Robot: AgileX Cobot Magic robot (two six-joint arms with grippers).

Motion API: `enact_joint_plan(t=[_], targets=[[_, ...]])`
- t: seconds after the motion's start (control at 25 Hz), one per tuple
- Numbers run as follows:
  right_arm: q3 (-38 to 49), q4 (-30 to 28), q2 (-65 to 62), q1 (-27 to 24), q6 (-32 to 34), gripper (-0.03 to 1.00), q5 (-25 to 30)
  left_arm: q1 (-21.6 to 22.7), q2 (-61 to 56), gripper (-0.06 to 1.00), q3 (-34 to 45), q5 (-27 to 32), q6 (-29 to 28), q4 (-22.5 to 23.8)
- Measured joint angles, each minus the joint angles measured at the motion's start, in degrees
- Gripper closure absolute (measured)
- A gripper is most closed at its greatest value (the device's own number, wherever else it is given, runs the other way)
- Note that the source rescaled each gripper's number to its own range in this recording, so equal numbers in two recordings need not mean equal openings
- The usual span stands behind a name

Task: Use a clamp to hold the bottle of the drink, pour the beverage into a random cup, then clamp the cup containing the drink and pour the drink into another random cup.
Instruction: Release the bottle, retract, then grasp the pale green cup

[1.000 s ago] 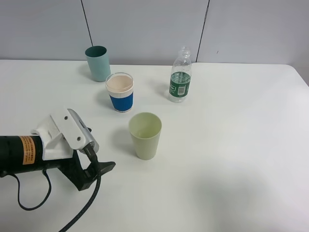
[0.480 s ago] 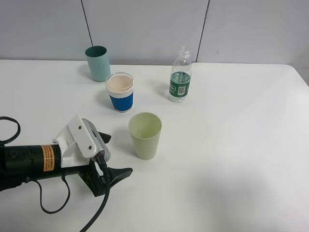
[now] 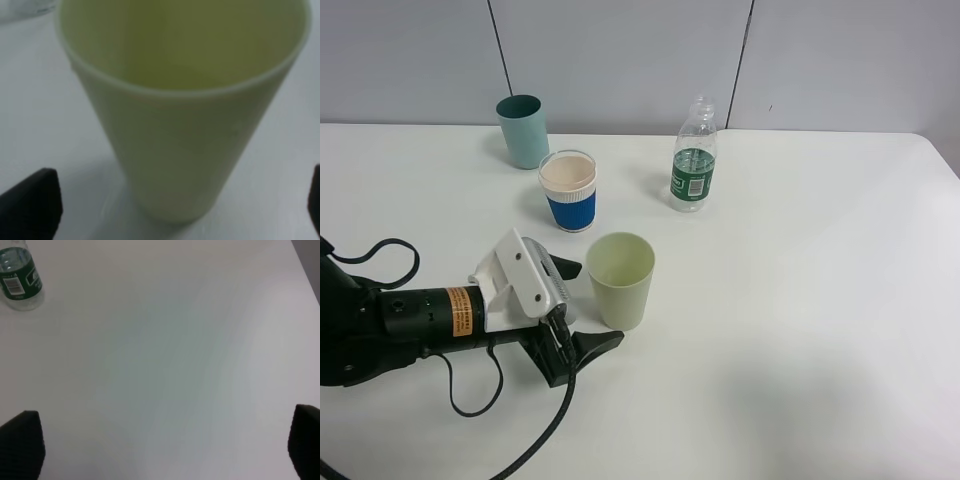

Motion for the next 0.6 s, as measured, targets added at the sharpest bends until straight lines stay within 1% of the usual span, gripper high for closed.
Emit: enact_joint_plan(t=[0.16, 0.28, 0.44, 0.6], targets=[[0.0, 0.0, 0.0, 0.0, 0.0, 0.03, 0.0, 0.0, 2.54, -0.06, -2.36, -2.75, 2.17, 2.21], [0.0, 0.0, 0.0, 0.0, 0.0, 0.03, 0.0, 0.0, 4.15, -0.06, -3.86, -3.88, 3.89, 2.93], [0.0, 0.0, 0.0, 0.0, 0.0, 0.03, 0.0, 0.0, 6.22, -0.06, -5.81, -5.19, 4.42, 3.38], [0.0, 0.0, 0.0, 0.0, 0.0, 0.03, 0.0, 0.0, 8.02, -0.06, -8.07, -5.28, 4.51, 4.12]])
